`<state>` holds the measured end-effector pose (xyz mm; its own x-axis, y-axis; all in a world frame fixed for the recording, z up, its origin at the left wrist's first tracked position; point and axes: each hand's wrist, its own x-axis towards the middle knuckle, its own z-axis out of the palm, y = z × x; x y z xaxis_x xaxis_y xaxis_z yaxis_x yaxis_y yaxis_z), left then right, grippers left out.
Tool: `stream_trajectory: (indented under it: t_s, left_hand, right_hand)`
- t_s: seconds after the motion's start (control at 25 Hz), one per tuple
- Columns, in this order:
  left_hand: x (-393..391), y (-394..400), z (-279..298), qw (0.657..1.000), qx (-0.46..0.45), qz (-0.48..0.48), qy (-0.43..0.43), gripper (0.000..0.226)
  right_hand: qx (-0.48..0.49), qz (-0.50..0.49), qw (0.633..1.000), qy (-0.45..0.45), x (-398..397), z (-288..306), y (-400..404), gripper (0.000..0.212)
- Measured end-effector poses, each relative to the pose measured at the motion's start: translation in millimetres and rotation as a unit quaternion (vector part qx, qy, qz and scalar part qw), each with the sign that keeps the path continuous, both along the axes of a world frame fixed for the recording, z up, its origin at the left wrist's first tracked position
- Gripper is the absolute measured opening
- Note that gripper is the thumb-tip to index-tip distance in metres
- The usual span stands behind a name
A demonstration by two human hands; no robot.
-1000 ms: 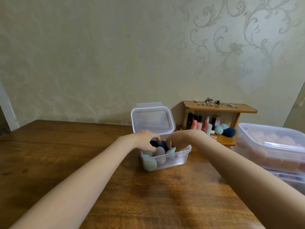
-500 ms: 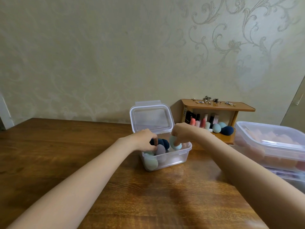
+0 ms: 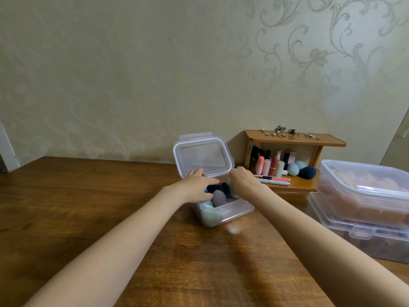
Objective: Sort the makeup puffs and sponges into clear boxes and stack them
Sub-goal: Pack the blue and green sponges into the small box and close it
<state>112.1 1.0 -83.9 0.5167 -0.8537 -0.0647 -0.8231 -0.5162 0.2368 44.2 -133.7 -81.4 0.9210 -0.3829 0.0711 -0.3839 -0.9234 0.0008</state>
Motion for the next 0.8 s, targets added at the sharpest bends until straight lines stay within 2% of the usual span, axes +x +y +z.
stream_trajectory:
  t_s: [0.16, 0.28, 0.32, 0.4, 0.56, 0.72, 0.8]
  left_hand:
    - [-1, -5, 5, 0.999, 0.037, -0.002, -0.023, 0.051]
    - [-7, -7, 7, 0.998, 0.049, 0.0, -0.047, 0.048]
    - [-10, -8, 7, 0.998, 0.047, 0.004, -0.051, 0.047]
    - [-17, -9, 7, 0.997, 0.038, 0.015, -0.06, 0.044]
    - [-24, -11, 9, 0.997, 0.042, 0.023, -0.066, 0.041]
    - [-21, -19, 23, 0.994, 0.082, -0.001, -0.068, 0.042]
    - [-19, -28, 28, 0.995, 0.086, -0.02, -0.054, 0.042]
  right_hand:
    - [-0.031, 0.022, 0.999, -0.013, -26, 10, -3, 0.026]
    - [-0.081, -0.028, 0.993, -0.082, -59, 17, -17, 0.025]
    - [-0.105, -0.053, 0.99, -0.074, -71, 17, -24, 0.029]
    - [-0.143, -0.103, 0.984, 0.001, -96, 13, -37, 0.031]
    - [-0.228, -0.123, 0.956, 0.138, -116, -4, -58, 0.029]
    - [-0.227, -0.177, 0.941, 0.179, -116, -7, -88, 0.027]
    - [-0.194, -0.197, 0.951, 0.138, -100, -9, -104, 0.027]
